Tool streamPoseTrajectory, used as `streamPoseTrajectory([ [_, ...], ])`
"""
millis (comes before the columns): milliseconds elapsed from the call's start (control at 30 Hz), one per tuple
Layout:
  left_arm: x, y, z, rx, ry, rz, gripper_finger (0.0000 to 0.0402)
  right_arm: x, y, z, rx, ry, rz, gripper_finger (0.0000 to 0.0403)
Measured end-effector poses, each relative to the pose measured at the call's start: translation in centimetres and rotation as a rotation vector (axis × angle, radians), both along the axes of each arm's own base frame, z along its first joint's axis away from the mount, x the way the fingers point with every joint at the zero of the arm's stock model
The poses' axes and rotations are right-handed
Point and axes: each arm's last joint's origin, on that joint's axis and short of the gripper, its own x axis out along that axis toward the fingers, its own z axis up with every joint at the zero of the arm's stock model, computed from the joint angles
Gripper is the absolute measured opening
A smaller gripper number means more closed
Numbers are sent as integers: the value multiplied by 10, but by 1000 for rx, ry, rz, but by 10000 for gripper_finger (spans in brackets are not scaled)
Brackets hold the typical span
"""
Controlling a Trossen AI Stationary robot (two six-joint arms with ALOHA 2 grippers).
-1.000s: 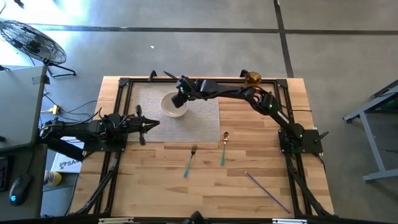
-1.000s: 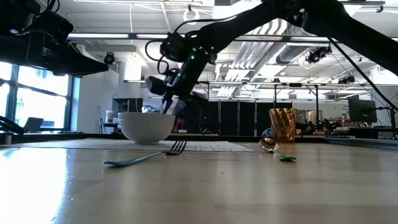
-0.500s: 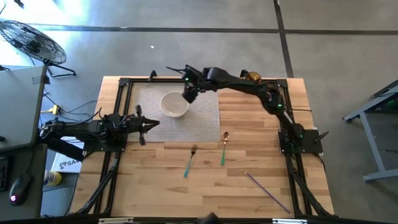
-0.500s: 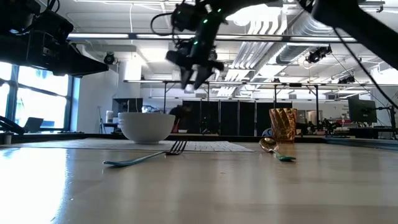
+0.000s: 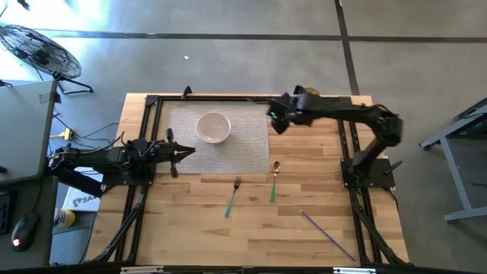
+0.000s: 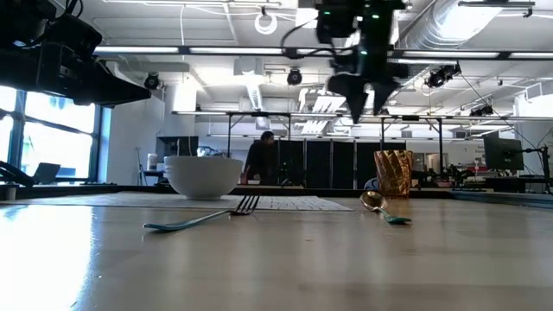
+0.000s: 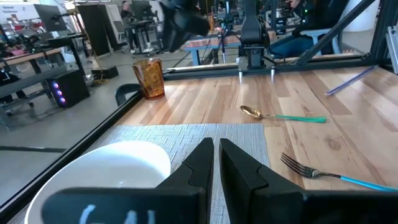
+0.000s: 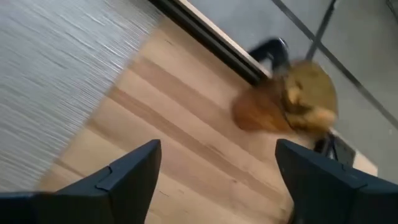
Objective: Pick & Place Utensil
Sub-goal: Put the orange cup to the top right of the white bowl on the gray mat
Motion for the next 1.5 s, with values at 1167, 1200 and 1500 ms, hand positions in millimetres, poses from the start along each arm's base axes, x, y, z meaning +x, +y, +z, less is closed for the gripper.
streamPoseTrajectory([
  [1167, 0, 0, 0, 0, 0, 0, 24, -126, -41, -129, -235, -507, -266, 399],
  [1200, 0, 0, 0, 0, 0, 0, 24, -126, -43, -133, -237, -516, -261, 399],
  [1500, 0, 0, 0, 0, 1, -1, 24, -115, -53, -147, -264, -498, -334, 396],
])
